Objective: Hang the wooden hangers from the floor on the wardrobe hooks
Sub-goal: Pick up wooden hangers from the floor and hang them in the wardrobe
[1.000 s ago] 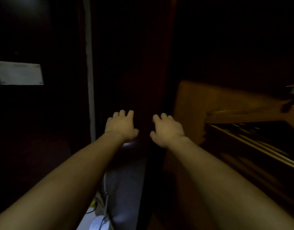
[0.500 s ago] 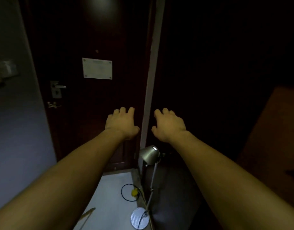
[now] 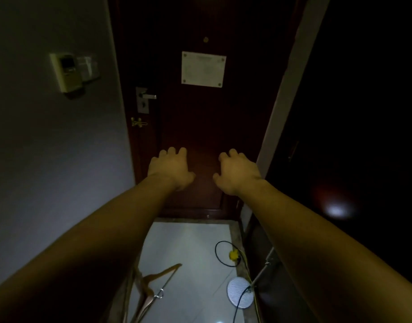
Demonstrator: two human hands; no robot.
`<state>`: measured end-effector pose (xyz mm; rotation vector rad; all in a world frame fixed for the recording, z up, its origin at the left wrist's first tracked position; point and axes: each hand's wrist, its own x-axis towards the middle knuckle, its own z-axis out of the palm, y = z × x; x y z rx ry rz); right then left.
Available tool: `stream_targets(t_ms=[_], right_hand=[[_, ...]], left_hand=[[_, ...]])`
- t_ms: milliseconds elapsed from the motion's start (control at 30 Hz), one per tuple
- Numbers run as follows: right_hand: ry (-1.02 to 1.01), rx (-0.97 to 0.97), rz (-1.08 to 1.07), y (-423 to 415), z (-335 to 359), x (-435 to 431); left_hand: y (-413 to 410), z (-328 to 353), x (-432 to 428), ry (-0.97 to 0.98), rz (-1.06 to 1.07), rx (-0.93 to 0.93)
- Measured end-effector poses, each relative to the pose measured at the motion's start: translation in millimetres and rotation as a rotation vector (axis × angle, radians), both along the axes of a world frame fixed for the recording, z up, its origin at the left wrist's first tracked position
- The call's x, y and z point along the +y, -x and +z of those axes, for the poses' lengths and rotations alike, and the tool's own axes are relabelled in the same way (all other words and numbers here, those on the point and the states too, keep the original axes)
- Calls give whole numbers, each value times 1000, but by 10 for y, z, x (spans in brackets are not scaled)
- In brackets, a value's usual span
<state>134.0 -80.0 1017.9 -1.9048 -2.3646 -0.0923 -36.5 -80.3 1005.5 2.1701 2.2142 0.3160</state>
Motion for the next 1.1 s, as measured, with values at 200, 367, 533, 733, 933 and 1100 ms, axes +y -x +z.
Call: stream_targets(t_ms=[200,367,533,733,933,1100], right_hand=[[86,2,58,388,-424,589],[170,2,112,531,-789,1167],[232,9,184,631,-1076,1707],[309,24,294,943,-1421,2049],[456,-36,304,1417,-2194,2229],[612,-87,272,1823,-2867,2335]], left_hand=[[355,-363,428,111,60,-12],[460,-669,855,181,142,-19],[499,-972,1223,223,187,-76],[779,-1395,1437,299,251,-85],[1235,-2062,1572,431,285,-151],[1622,-2659,1663,585,277,-151]])
